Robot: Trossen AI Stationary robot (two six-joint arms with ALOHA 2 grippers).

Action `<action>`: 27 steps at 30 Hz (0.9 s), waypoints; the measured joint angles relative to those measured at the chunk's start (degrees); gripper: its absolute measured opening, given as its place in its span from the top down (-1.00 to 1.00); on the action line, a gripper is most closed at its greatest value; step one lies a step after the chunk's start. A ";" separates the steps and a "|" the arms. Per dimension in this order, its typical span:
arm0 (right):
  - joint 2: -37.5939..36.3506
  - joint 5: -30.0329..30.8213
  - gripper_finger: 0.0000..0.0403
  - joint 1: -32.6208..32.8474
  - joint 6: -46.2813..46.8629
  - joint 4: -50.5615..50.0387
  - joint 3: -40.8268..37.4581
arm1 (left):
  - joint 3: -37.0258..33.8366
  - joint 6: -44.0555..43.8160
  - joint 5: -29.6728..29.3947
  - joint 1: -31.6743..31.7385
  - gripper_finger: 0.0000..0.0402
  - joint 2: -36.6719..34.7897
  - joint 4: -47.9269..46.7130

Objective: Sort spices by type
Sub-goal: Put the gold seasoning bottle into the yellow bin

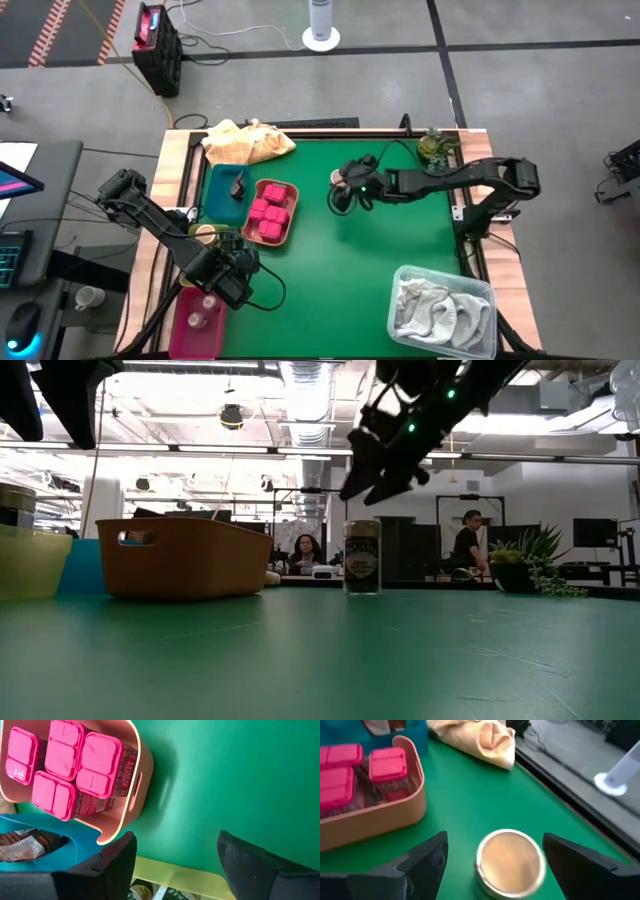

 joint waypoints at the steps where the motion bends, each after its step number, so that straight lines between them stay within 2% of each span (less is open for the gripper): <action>1: -0.55 0.93 -0.75 0.41 -0.89 -0.67 0.02 | 0.00 -0.01 0.00 0.00 -0.32 0.00 0.03; 11: -0.51 1.61 -0.80 2.14 -8.47 -3.96 -2.34 | 0.00 -2.55 1.49 -1.15 -0.32 0.00 0.11; 17: -4.05 3.15 -0.83 6.01 -8.04 -1.25 -10.39 | 0.00 -5.30 1.43 -3.69 -0.32 0.00 0.11; 22: -6.32 2.50 -0.83 3.84 -5.51 10.84 -18.82 | 0.00 -6.52 1.22 -3.98 -0.32 0.00 1.05; 25: -4.06 -1.92 -0.83 1.52 -5.57 18.84 -21.77 | 0.00 -6.47 1.20 -3.75 -0.32 0.00 1.90; 27: -1.66 -2.60 -0.83 -0.23 -6.35 23.59 -22.22 | 0.00 -6.28 1.26 -3.51 -0.32 0.00 2.57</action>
